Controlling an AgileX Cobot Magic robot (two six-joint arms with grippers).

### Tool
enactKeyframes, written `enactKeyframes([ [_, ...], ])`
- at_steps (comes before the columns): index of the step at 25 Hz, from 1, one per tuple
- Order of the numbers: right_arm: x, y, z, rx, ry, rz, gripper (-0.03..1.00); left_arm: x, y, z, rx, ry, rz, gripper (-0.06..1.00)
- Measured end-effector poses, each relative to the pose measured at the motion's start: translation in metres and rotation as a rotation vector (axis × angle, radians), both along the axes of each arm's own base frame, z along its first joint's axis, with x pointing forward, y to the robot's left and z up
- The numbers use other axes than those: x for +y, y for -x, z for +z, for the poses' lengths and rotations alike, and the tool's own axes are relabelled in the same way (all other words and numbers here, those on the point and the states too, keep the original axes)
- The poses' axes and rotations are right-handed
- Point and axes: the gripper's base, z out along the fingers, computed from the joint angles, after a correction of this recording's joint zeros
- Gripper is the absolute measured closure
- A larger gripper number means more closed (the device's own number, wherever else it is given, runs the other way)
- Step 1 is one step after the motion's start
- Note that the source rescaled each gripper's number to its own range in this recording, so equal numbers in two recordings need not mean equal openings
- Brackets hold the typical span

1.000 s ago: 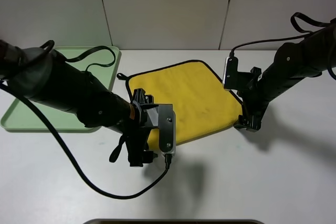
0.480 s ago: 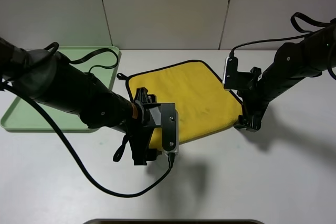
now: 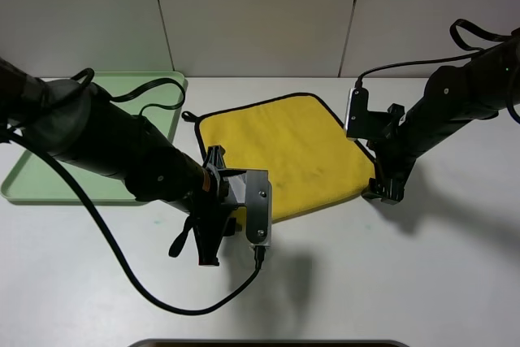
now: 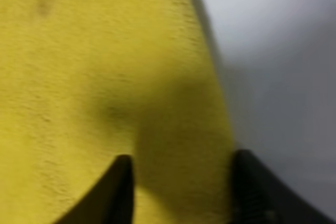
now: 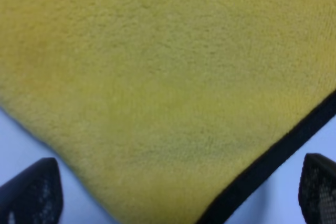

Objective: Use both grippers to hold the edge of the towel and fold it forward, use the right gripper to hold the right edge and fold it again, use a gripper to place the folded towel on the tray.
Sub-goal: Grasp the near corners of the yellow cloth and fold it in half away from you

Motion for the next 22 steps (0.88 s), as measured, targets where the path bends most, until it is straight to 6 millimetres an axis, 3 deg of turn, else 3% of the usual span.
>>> enactKeyframes([
  [8,0.0000,0.0000,0.0000,0.000,0.000,0.000,-0.02,0.0014,0.0011,-0.0020,0.013,-0.019,-0.004,0.92],
  [22,0.0000,0.0000,0.0000,0.000,0.000,0.000,-0.02,0.0014,0.0011,-0.0024,0.014,-0.020,-0.005,0.94],
])
